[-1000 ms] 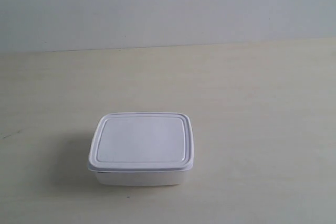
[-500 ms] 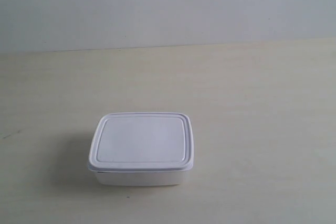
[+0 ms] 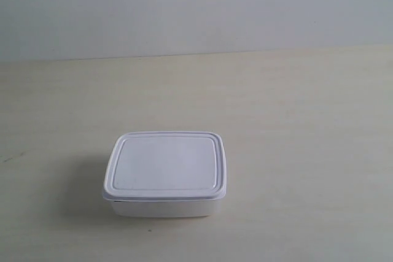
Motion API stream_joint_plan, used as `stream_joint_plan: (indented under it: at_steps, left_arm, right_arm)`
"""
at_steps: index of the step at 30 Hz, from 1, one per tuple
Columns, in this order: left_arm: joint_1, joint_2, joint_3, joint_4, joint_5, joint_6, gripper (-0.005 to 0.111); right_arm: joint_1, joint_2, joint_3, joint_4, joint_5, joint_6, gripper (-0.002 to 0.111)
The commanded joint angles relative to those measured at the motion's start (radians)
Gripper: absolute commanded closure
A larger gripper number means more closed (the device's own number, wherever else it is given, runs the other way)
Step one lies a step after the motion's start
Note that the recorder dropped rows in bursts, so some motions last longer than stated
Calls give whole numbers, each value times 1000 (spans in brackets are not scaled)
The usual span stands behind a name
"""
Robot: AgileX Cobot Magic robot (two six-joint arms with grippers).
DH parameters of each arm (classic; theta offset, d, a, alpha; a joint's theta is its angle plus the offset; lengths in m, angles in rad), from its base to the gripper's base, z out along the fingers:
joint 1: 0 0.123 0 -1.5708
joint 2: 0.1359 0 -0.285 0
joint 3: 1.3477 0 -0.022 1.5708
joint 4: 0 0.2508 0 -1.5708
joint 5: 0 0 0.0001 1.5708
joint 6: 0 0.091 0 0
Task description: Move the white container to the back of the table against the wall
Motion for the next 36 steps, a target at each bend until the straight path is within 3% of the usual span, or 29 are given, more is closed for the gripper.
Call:
stream_joint_plan:
  at_steps: [1,3,4,8,15,18,24,36]
  left_arm:
    - [-101,97,-16,98,-45,-36,107]
    - [-174,140,-3,98,-37,-34,107]
    - [-244,184,13,98,-40,-34,107]
    - [-388,321,79,98,-43,-34,107]
    - [-530,568,195,98,76,-5,107]
    - [-564,639,247,98,168,31,107]
    - [-566,709,280,98,277,117,107]
    - [-566,936,280,98,195,43,107]
  right_arm:
    - [-3,100,-40,-95,-133,9,108]
    - [20,150,-46,-95,-153,9,108]
    - [52,195,-46,-95,-173,9,108]
    - [157,363,-46,-95,-261,-28,108]
    - [328,646,-35,-95,-339,-52,108]
    - [379,751,-3,-95,-292,-50,108]
    - [438,870,44,-95,-182,-17,108]
    - [543,1040,112,-95,-134,-3,108]
